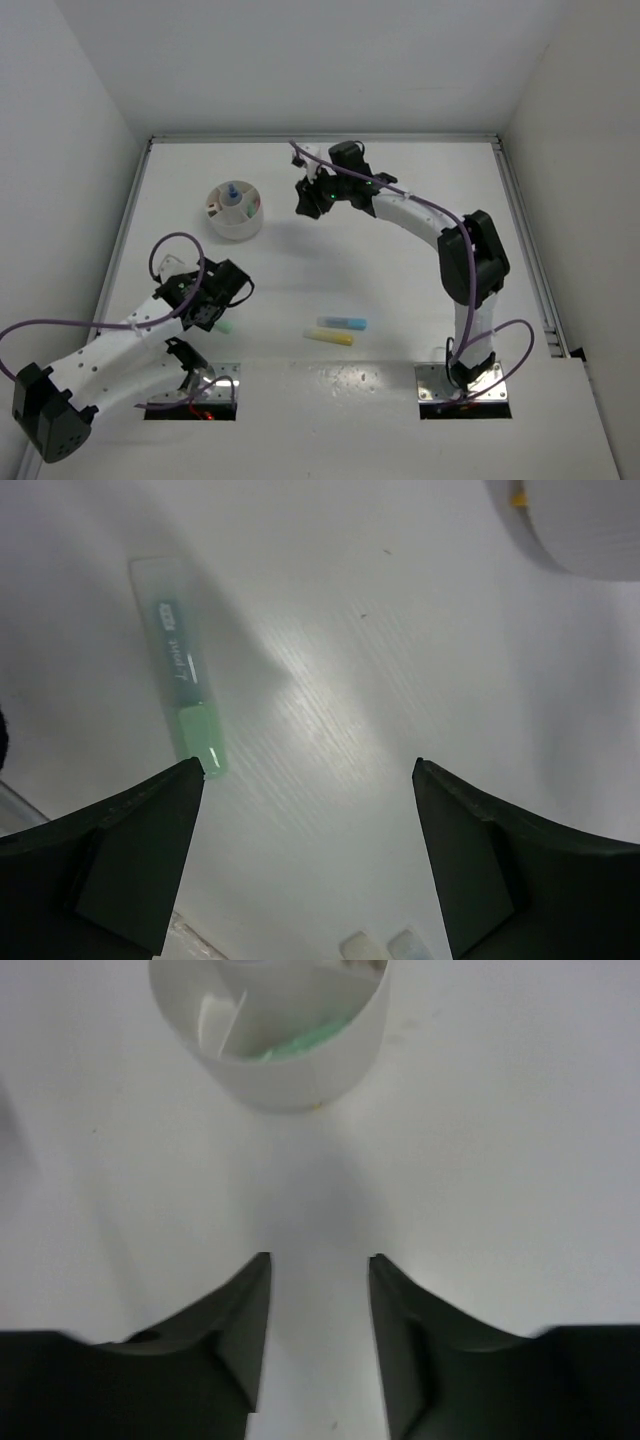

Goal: Sort the stationery into containers
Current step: Pick up the pen from the center of the board, then place the pen in the storage box.

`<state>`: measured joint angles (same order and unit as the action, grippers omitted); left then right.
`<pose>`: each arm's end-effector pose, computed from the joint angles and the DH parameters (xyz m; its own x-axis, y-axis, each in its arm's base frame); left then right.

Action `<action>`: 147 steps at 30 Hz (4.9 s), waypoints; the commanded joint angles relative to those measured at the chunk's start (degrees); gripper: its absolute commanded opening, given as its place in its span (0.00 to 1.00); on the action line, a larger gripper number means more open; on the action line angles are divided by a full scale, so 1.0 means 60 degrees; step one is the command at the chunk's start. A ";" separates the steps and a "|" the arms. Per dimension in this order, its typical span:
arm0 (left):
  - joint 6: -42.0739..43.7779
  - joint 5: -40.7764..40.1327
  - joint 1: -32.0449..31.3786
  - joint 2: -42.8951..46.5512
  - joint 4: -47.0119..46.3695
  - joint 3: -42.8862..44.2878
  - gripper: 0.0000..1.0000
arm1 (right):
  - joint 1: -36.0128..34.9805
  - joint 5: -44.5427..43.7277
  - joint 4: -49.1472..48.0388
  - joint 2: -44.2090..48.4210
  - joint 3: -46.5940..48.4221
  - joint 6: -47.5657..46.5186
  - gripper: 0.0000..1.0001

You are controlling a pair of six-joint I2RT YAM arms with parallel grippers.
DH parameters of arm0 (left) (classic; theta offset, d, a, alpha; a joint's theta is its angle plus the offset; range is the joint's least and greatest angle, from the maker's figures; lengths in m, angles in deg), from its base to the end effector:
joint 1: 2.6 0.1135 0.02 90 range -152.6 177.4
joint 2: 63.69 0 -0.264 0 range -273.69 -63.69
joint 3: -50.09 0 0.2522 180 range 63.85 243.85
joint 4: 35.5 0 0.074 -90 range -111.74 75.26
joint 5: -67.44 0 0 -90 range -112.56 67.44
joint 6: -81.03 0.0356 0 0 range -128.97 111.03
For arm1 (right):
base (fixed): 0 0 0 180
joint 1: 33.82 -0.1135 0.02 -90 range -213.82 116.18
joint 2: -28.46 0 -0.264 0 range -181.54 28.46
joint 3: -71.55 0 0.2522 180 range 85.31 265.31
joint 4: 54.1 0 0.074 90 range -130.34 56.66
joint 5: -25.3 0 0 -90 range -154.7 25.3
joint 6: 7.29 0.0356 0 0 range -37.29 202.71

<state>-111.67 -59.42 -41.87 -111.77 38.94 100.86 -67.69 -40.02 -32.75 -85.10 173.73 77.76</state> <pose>0.1123 -0.0643 0.2244 -0.1905 -0.8524 -0.4869 -0.7966 0.4241 -0.4307 0.3755 0.2699 0.2482 -0.3784 -0.3484 -0.8576 -0.8338 0.5306 0.1523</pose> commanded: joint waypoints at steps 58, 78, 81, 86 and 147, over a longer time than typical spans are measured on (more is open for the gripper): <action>0.9531 0.0330 0.2252 -0.2241 -0.3854 0.3658 0.00 | 0.2085 0.3092 0.1604 0.3765 -0.3503 -0.0463 0.00; 0.7450 -0.3654 0.2882 -0.6355 -0.5222 0.5286 0.00 | 0.2261 0.2653 0.1693 0.3355 -0.3502 -0.0669 0.00; 0.6513 -0.3875 0.2882 -0.6723 -0.5222 0.5169 0.00 | 0.2261 0.2740 0.1693 0.3355 -0.3502 -0.0669 0.00; 0.5617 -0.4125 0.2795 -0.7060 -0.5222 0.4656 0.00 | 0.2261 0.2930 0.1693 0.3267 -0.3502 -0.0757 0.00; 0.3493 -0.6791 0.2033 -0.9463 -0.4299 0.5227 0.15 | 0.2349 0.3898 0.2411 0.2637 -0.3238 -0.1299 0.06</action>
<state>-89.35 -98.44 -29.21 -168.38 11.42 132.14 -53.81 -18.81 -17.53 -69.14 151.90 71.07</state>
